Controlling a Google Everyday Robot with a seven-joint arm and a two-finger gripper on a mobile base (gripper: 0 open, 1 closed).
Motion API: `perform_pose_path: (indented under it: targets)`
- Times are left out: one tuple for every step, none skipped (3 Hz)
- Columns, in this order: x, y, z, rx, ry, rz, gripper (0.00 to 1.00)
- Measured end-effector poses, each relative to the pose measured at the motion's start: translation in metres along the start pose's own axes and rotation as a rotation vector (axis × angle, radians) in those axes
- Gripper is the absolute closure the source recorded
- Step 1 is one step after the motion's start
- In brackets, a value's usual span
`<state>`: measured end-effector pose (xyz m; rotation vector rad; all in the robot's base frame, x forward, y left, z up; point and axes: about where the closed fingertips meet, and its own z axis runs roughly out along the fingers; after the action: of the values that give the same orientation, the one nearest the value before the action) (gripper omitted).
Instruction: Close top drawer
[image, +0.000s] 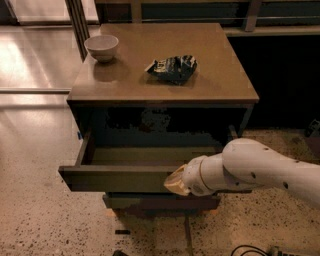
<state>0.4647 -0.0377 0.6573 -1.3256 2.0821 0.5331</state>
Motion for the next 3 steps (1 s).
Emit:
perform_pose_path:
  targets:
    - [-0.004,-0.010,0.008,0.011,-0.011,-0.003,1.00]
    - [-0.009,-0.035,0.024,0.091,-0.013,0.039,1.00]
    - [-0.009,-0.035,0.024,0.091,-0.013,0.039,1.00]
